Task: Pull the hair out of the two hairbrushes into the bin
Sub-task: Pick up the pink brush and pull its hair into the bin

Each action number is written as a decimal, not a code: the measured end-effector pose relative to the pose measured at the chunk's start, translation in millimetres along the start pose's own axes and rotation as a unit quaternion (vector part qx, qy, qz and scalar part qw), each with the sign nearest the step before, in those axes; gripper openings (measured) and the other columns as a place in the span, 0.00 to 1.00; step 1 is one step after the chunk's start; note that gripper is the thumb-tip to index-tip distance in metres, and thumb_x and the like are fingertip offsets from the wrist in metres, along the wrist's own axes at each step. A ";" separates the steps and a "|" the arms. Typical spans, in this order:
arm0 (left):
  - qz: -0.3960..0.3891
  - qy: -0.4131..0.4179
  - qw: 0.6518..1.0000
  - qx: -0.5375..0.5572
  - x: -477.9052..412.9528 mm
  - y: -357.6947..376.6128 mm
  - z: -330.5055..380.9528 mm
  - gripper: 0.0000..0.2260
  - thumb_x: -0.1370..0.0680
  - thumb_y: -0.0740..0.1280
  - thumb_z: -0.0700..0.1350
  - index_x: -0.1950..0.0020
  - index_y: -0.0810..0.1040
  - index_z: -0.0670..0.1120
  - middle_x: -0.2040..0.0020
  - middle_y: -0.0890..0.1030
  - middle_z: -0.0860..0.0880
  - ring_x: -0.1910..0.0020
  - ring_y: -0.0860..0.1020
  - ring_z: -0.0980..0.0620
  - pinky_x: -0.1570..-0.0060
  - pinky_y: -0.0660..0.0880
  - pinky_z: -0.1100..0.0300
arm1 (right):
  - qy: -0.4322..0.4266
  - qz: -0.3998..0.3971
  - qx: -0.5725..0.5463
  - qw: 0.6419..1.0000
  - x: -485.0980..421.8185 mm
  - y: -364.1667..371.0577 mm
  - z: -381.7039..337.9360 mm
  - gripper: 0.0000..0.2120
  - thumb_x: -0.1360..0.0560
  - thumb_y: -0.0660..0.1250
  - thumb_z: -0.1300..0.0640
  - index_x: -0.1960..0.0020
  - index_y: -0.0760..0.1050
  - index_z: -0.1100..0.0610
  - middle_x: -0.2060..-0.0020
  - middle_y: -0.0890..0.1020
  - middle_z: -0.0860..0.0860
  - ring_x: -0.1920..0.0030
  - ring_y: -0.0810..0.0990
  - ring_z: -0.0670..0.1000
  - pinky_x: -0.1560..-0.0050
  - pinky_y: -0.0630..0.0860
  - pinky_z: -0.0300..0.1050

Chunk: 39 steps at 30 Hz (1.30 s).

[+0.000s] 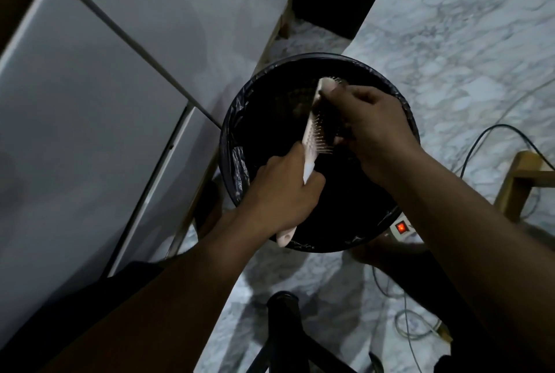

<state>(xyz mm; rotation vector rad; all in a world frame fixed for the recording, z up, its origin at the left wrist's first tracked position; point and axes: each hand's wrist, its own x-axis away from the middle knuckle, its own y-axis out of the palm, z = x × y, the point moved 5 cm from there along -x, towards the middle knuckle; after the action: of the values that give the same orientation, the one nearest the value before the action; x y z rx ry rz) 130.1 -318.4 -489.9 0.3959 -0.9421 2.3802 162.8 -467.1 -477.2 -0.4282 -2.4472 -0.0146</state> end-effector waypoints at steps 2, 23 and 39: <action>-0.001 0.002 1.000 -0.010 1.2 1.9 1.4 0.09 0.22 0.61 0.52 0.53 0.68 0.47 0.58 0.78 0.47 0.59 0.79 0.43 0.58 0.76 0.48 | -0.061 0.039 0.080 0.994 1.7 -0.9 -2.7 0.19 0.31 0.80 0.46 0.48 0.85 0.58 0.58 0.88 0.52 0.60 0.87 0.48 0.62 0.79 0.42; 0.021 -0.018 1.000 -0.013 -7.2 -5.0 -5.6 0.08 0.22 0.59 0.52 0.53 0.67 0.48 0.58 0.78 0.47 0.60 0.79 0.43 0.59 0.76 0.49 | -0.015 0.047 -0.003 0.999 -1.3 3.5 2.0 0.07 0.21 0.66 0.55 0.50 0.68 0.53 0.51 0.81 0.55 0.52 0.83 0.53 0.57 0.80 0.51; 0.043 -0.019 0.998 -0.032 -9.0 -7.0 -4.2 0.08 0.22 0.60 0.52 0.53 0.68 0.48 0.57 0.79 0.47 0.59 0.79 0.44 0.58 0.76 0.49 | -0.145 0.087 0.130 0.977 -4.3 -3.5 -2.2 0.09 0.31 0.77 0.47 0.62 0.80 0.49 0.63 0.87 0.51 0.59 0.88 0.51 0.54 0.85 0.55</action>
<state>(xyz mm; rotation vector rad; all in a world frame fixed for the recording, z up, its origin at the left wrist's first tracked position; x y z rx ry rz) 141.1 -314.6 -493.1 0.3843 -1.0682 2.4203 166.2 -471.9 -477.7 -0.5568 -2.6368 0.4672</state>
